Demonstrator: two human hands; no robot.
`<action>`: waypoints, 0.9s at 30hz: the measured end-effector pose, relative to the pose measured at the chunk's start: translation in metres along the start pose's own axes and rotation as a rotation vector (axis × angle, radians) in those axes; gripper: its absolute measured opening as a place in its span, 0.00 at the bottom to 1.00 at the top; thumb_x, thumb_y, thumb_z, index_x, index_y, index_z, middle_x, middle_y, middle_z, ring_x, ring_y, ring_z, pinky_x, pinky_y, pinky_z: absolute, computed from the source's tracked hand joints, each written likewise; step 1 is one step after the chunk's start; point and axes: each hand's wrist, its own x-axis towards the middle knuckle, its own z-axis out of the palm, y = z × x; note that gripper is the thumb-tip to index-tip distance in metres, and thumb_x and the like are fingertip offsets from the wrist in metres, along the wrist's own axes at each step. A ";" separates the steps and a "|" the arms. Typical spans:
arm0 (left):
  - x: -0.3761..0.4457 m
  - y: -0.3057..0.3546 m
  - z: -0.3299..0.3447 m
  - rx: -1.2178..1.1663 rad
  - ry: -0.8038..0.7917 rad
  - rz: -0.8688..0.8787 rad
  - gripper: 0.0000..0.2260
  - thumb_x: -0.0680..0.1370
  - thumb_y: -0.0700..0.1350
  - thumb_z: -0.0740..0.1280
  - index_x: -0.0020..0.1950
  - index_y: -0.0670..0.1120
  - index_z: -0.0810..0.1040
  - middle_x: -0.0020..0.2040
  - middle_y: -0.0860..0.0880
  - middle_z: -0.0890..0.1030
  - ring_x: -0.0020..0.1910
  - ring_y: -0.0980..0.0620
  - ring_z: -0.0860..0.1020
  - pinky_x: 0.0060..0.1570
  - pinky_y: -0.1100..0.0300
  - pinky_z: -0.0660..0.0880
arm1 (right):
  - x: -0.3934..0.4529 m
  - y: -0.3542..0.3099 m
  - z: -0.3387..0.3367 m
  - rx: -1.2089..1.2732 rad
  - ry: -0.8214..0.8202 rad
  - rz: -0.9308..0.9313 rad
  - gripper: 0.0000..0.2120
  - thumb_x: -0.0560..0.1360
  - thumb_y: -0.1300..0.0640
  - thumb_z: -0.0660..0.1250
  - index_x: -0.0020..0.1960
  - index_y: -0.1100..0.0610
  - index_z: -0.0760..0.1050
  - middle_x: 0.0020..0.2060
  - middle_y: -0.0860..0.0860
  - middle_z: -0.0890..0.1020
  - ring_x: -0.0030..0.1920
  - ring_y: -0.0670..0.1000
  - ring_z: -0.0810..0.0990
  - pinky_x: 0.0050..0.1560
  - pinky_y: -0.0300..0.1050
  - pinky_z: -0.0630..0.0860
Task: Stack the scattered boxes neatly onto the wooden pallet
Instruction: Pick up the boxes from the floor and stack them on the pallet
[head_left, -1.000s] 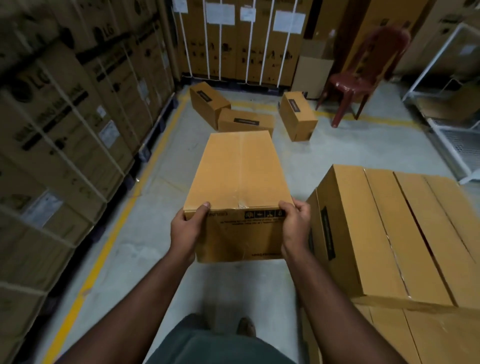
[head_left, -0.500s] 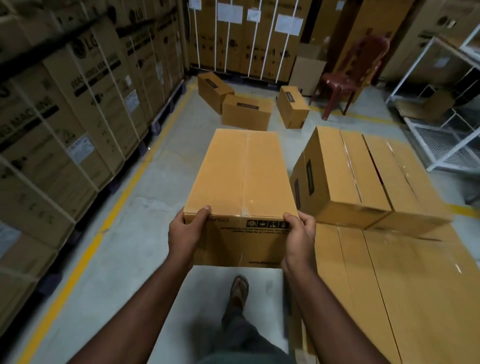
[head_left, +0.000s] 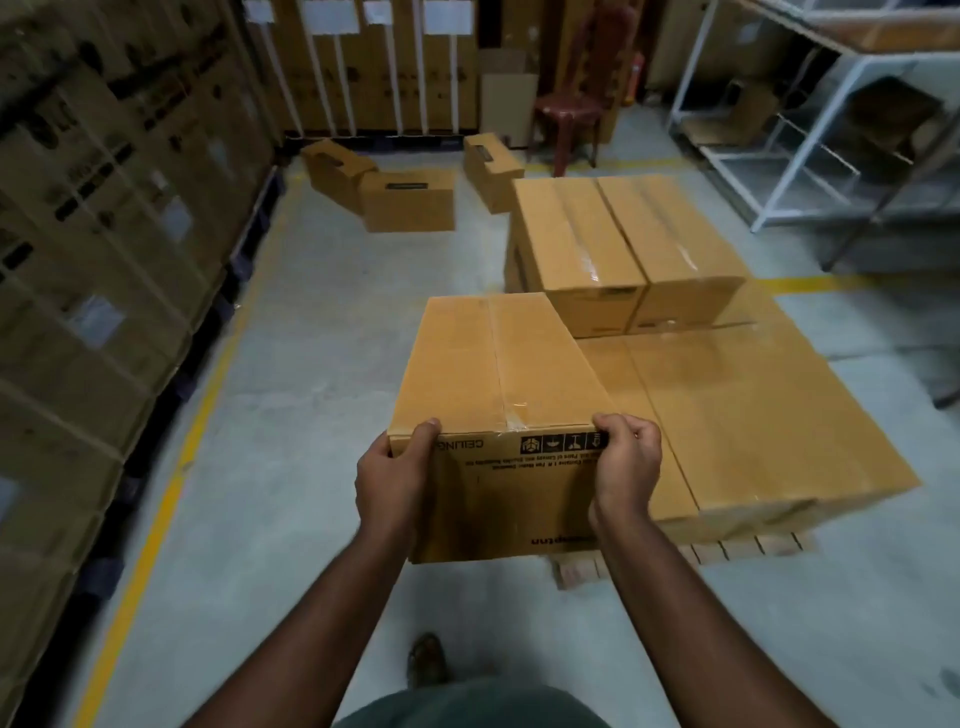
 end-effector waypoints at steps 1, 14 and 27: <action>-0.021 -0.006 0.018 0.011 -0.021 0.010 0.22 0.66 0.68 0.74 0.49 0.52 0.85 0.43 0.56 0.87 0.48 0.48 0.84 0.52 0.41 0.82 | 0.006 -0.001 -0.031 0.016 0.032 -0.006 0.10 0.71 0.51 0.73 0.51 0.52 0.78 0.45 0.49 0.85 0.45 0.52 0.82 0.44 0.51 0.76; -0.261 -0.035 0.307 0.183 -0.353 0.094 0.23 0.66 0.70 0.69 0.48 0.53 0.84 0.42 0.57 0.86 0.47 0.51 0.83 0.51 0.49 0.81 | 0.127 -0.061 -0.400 0.170 0.332 -0.016 0.07 0.68 0.53 0.73 0.42 0.51 0.76 0.44 0.48 0.81 0.44 0.49 0.79 0.44 0.45 0.72; -0.292 -0.042 0.577 0.095 -0.331 0.001 0.23 0.68 0.69 0.68 0.47 0.50 0.83 0.42 0.53 0.85 0.47 0.47 0.82 0.52 0.44 0.79 | 0.360 -0.129 -0.530 0.072 0.245 -0.068 0.08 0.69 0.52 0.74 0.45 0.50 0.76 0.44 0.47 0.83 0.44 0.45 0.81 0.46 0.43 0.73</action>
